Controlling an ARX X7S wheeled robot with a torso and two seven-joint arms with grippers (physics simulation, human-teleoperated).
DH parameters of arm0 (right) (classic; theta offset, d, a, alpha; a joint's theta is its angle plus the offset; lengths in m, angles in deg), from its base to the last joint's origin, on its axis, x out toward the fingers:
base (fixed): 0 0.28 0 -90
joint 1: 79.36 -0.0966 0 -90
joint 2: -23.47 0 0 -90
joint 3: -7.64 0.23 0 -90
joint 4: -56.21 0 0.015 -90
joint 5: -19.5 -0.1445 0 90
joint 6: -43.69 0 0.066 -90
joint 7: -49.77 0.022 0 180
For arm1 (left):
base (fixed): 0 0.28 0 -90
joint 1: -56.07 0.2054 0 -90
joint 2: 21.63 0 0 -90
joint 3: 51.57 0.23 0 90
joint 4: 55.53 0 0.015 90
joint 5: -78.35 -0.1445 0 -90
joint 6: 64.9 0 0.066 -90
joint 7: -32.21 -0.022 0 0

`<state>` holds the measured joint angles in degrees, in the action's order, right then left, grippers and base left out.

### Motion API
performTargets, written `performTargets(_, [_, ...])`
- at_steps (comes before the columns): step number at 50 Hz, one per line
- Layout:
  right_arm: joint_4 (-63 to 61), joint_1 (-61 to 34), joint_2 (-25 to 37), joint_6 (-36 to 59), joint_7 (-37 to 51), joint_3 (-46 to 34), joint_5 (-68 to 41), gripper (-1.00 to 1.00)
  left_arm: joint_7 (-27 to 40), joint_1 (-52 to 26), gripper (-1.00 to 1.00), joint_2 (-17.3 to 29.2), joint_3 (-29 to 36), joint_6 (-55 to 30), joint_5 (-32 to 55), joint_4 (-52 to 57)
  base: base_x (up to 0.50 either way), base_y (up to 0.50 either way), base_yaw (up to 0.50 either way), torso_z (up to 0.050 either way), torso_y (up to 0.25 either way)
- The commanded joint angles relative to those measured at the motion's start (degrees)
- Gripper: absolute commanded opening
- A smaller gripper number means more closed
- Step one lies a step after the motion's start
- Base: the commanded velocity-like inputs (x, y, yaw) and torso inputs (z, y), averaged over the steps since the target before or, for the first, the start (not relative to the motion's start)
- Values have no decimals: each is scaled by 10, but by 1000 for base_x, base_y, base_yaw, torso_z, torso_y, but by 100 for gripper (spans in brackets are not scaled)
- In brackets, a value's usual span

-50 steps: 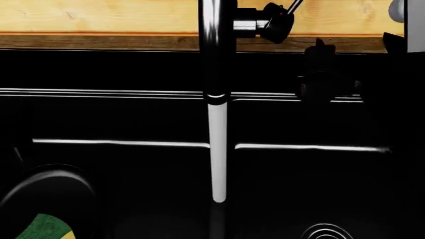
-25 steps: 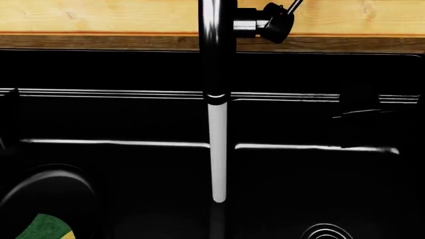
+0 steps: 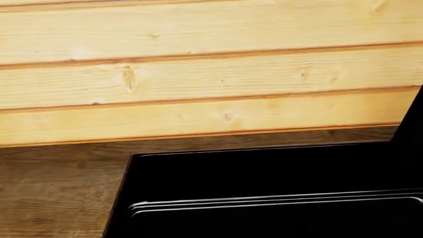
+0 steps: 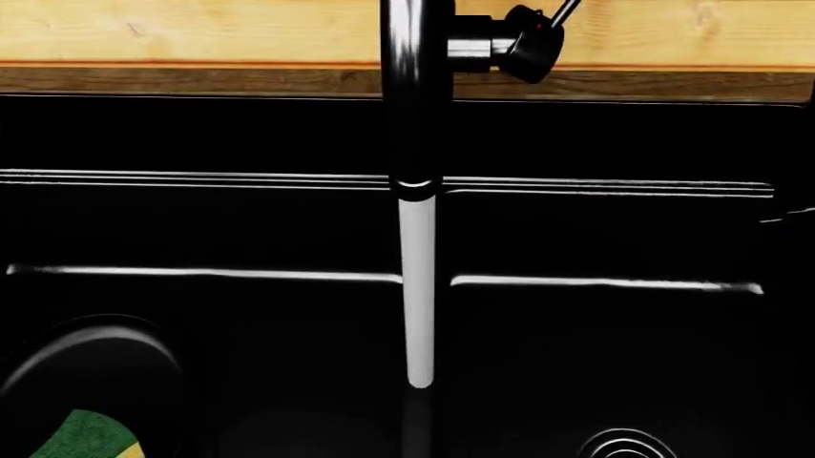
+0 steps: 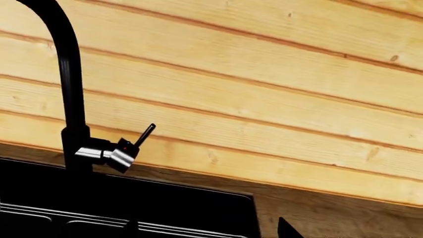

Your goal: Pick the pan and sponge and place them into the sink. Then turn on the water.

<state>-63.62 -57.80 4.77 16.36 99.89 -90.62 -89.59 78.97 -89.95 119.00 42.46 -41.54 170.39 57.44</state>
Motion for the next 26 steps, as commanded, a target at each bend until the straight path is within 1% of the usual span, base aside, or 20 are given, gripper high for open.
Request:
performTargets(1, [4,-71,54,29,37,-4,-85,100,23,-31,100,28,-3,-18,36,-3,0,0,0,0,0])
performTargets(6, [19,-118,57,51,52,-21,-106,100,33,-62,100,37,8,-33,55,-7,0,0,0,0,0])
performTargets(7, [22,-126,57,55,55,-24,-109,100,30,-67,100,47,4,-37,63,-7,0,0,0,0,0])
performTargets(9, [27,-140,55,63,58,-30,-112,100,39,-75,100,44,10,-38,68,-6,0,0,0,0,0])
performTargets(11, [36,-164,51,76,64,-40,-116,100,40,-85,100,51,11,-43,74,-8,0,0,0,0,0])
performTargets(14, [41,-176,51,84,65,-44,-118,100,44,-95,100,59,10,-46,83,-11,0,0,0,0,0])
performTargets(17, [50,-194,50,96,73,-55,-126,100,56,-102,100,56,18,-47,87,-10,0,0,0,0,0])
performTargets(18, [56,-207,46,104,79,-65,-133,100,49,-105,100,67,13,-51,89,-12,0,0,0,0,0])
performTargets(20, [70,-244,34,124,94,-84,-144,100,51,-103,100,73,12,-52,94,-11,0,0,0,0,0])
performTargets(23, [89,-295,25,146,118,-110,-168,100,61,-110,100,76,17,-54,104,-11,0,0,0,0,0])
performTargets(26, [105,-326,22,154,135,-129,-191,100,66,-129,100,84,23,-61,115,-21,0,0,0,0,0])
